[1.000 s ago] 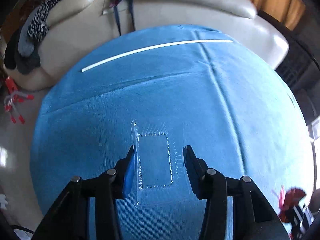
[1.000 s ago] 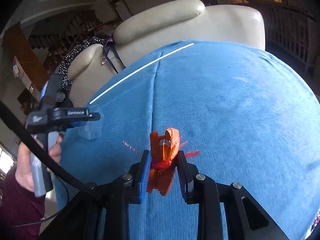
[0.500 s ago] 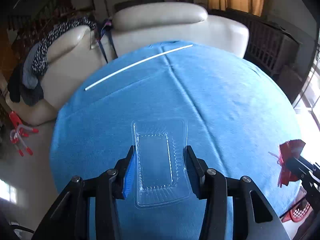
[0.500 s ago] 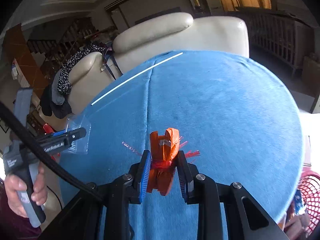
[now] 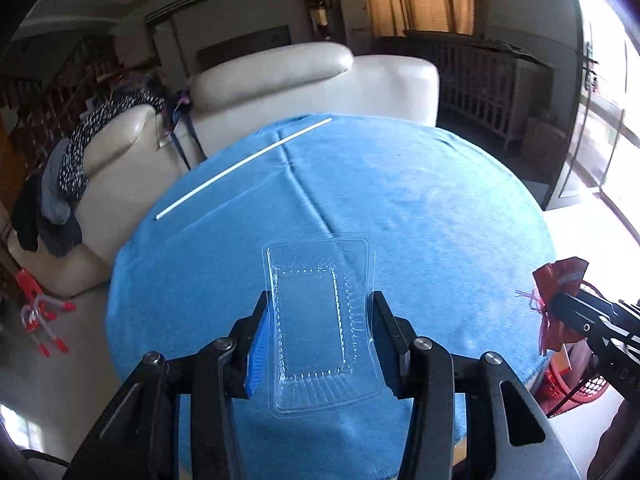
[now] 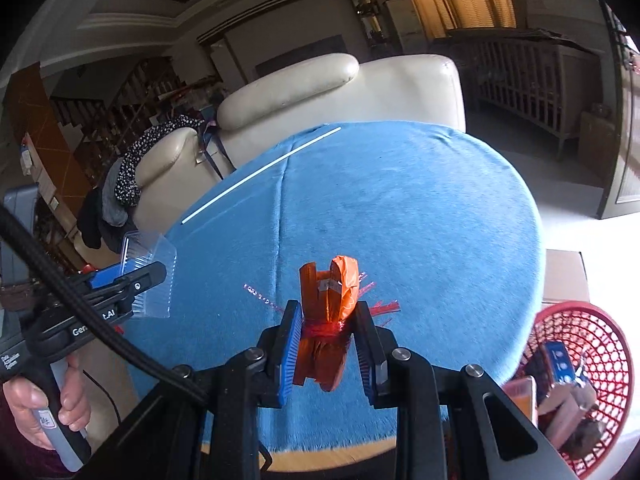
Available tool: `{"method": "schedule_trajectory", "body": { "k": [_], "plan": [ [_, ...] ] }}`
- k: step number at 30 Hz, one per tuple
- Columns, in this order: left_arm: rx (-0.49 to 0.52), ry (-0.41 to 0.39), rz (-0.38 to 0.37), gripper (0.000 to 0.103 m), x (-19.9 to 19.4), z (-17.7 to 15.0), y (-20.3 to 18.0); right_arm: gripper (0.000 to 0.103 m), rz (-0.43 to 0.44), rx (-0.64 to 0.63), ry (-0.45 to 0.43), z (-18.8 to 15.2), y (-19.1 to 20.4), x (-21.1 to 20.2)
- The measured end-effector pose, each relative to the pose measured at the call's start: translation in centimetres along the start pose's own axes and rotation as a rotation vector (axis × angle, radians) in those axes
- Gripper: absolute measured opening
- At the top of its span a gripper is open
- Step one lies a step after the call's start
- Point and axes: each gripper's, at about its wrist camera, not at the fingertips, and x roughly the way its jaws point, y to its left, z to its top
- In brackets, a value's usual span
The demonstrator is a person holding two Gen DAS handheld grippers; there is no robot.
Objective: Collect trash
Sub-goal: 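Carry the orange bag with the right tool while the left carries the clear tray to the red wastebasket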
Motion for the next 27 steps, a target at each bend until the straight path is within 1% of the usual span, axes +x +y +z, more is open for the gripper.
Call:
{"method": "schedule_trajectory", "body": {
  "k": [12, 17, 27],
  "plan": [
    [0.062, -0.061, -0.035, 0.049, -2.6, 0.3, -4.6, 0.028, -0.022, 0.03, -0.057, -1.2, -2.4, -4.5],
    [0.083, -0.055, -0.047, 0.049, -2.7, 0.4, -6.5, 0.028, -0.03, 0.041, -0.078, -1.3, -3.6, -6.2],
    [0.141, -0.073, -0.069, 0.049, -3.2, 0.8, -10.4, 0.028, -0.052, 0.083, -0.11, -1.8, -6.6, -8.6]
  ]
}}
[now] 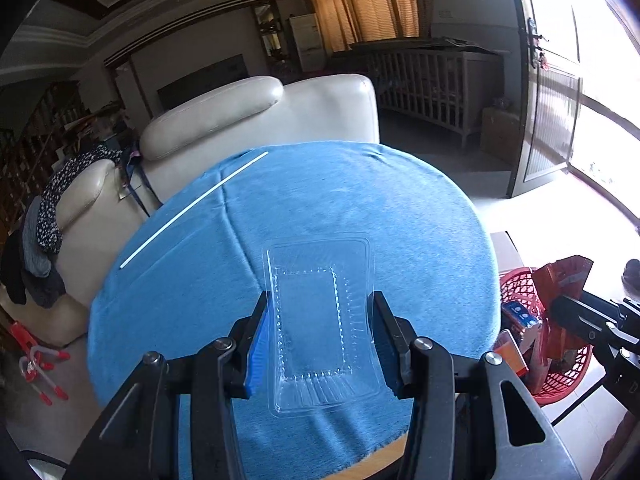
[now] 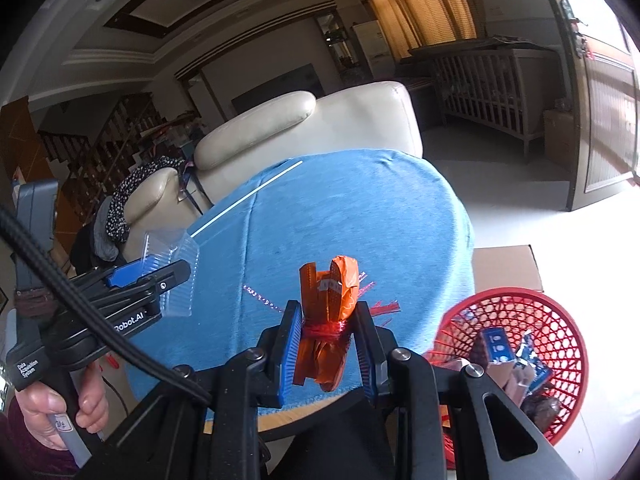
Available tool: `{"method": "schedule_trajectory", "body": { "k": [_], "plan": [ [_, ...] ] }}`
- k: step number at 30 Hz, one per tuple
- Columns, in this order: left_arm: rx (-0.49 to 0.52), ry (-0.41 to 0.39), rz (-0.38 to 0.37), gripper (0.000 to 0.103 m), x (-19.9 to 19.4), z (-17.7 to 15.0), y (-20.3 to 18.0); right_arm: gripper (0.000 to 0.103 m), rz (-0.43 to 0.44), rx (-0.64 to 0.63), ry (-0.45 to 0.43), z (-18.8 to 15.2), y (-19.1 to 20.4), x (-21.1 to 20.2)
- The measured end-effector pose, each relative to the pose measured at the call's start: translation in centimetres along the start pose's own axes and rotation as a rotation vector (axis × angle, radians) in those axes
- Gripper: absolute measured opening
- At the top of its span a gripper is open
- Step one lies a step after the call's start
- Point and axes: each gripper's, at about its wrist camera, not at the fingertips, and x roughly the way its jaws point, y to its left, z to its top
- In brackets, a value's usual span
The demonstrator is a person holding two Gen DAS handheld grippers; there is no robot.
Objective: Collect trash
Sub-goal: 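Carry the orange bag with the right tool while the left carries the clear tray to the red wastebasket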
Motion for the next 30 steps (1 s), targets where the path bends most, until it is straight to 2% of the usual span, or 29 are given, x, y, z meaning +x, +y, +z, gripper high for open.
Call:
{"method": "schedule_trajectory", "body": {
  "k": [12, 30],
  "plan": [
    [0.08, -0.01, -0.022, 0.049, -0.3, 0.6, -4.0, 0.028, -0.019, 0.066, -0.022, -0.5, -3.3, -1.4],
    [0.169, -0.035, -0.067, 0.049, -0.9, 1.2, -8.1, 0.028, -0.08, 0.124, -0.055, -1.4, -6.8, -4.2]
  ]
}}
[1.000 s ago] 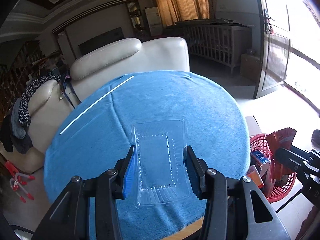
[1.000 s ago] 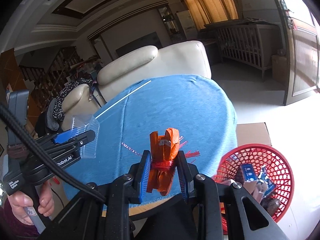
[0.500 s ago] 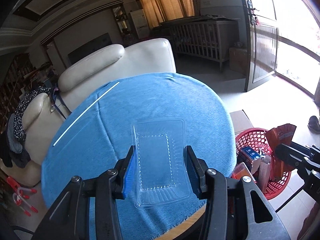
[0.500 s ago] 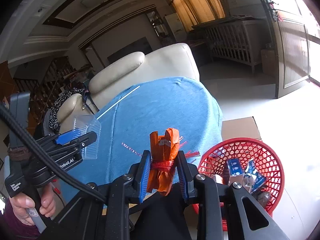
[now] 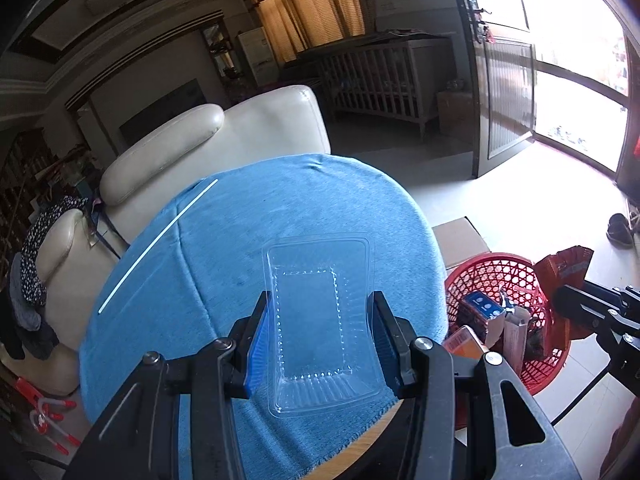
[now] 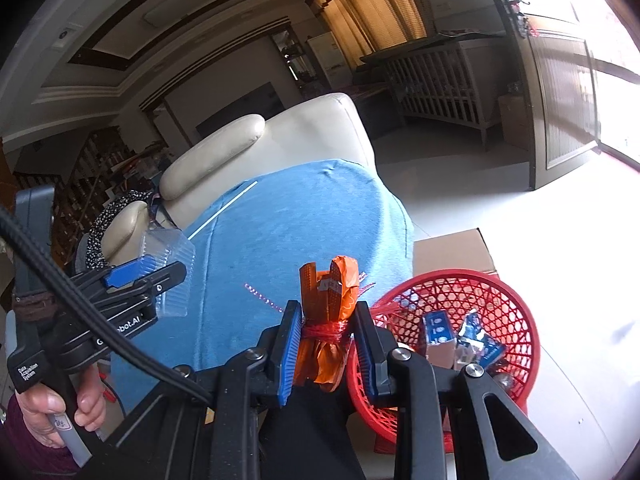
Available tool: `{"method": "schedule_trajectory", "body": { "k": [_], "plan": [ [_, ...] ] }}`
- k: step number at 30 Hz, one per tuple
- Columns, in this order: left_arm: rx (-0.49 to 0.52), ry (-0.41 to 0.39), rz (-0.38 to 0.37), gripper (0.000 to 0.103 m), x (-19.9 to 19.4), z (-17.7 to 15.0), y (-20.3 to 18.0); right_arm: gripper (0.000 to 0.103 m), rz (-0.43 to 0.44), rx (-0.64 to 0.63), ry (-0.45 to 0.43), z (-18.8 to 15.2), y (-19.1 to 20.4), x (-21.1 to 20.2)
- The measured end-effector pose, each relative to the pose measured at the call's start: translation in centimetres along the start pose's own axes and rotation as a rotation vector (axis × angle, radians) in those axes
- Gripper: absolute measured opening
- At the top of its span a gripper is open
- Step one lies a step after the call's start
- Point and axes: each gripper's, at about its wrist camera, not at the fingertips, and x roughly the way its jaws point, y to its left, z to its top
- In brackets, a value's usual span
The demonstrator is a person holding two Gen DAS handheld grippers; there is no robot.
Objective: Collect trash
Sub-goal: 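Carry the orange bag with the right tool while the left carries the clear tray to the red wastebasket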
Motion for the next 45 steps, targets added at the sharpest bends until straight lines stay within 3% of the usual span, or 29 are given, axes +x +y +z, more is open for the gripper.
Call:
{"method": "schedule_trajectory", "body": {
  "k": [29, 45],
  "plan": [
    [0.129, -0.046, -0.082, 0.049, -0.4, 1.9, -5.7, 0.028, -0.053, 0.069, -0.058, 0.3, -3.1, -2.7],
    [0.169, -0.022, -0.164, 0.049, -0.1, 2.4, -8.2, 0.028, -0.07, 0.113, -0.071, 0.4, -4.7, -3.7]
  ]
}}
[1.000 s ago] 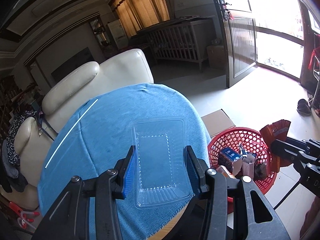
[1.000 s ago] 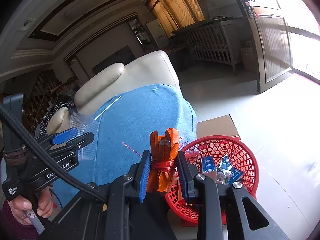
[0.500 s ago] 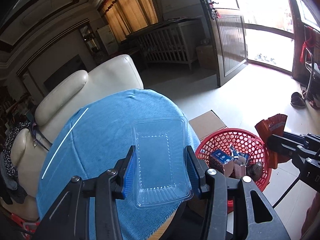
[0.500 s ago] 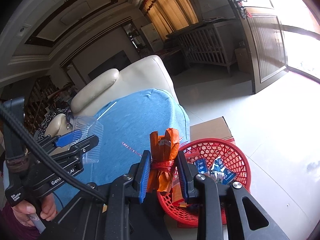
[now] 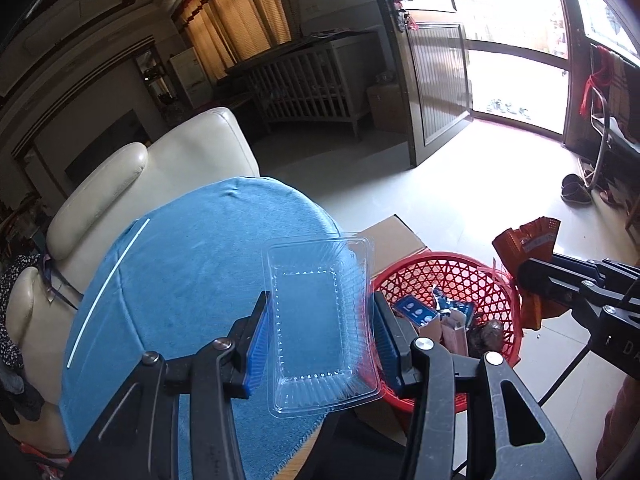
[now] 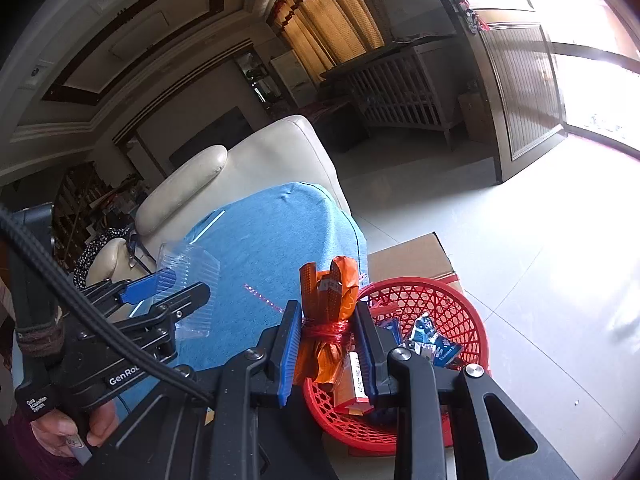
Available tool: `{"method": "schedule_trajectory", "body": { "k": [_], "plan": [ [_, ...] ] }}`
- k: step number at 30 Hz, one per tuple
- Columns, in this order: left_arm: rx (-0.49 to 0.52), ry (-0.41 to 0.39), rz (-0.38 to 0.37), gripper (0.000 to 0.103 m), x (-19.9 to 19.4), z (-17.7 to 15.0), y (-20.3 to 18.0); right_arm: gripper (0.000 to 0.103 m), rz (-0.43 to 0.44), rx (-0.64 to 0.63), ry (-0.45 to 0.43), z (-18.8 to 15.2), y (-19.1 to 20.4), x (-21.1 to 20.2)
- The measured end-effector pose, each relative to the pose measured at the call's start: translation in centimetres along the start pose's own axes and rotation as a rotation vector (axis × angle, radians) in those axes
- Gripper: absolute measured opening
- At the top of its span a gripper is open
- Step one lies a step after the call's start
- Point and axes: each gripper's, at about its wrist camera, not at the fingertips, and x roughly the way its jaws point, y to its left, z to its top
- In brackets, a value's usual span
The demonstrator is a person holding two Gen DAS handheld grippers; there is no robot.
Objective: Collect trash
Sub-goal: 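Carry the orange bag with the right tool while the left carries the clear tray to the red wastebasket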
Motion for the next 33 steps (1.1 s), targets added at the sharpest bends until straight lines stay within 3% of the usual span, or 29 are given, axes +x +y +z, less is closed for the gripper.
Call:
{"method": "schedule_trajectory", "body": {
  "k": [33],
  "plan": [
    [0.02, 0.032, -0.104, 0.051, 1.8, 0.0, -2.0, 0.029, -0.024, 0.049, -0.003, 0.2, -1.8, -0.4]
  ]
}}
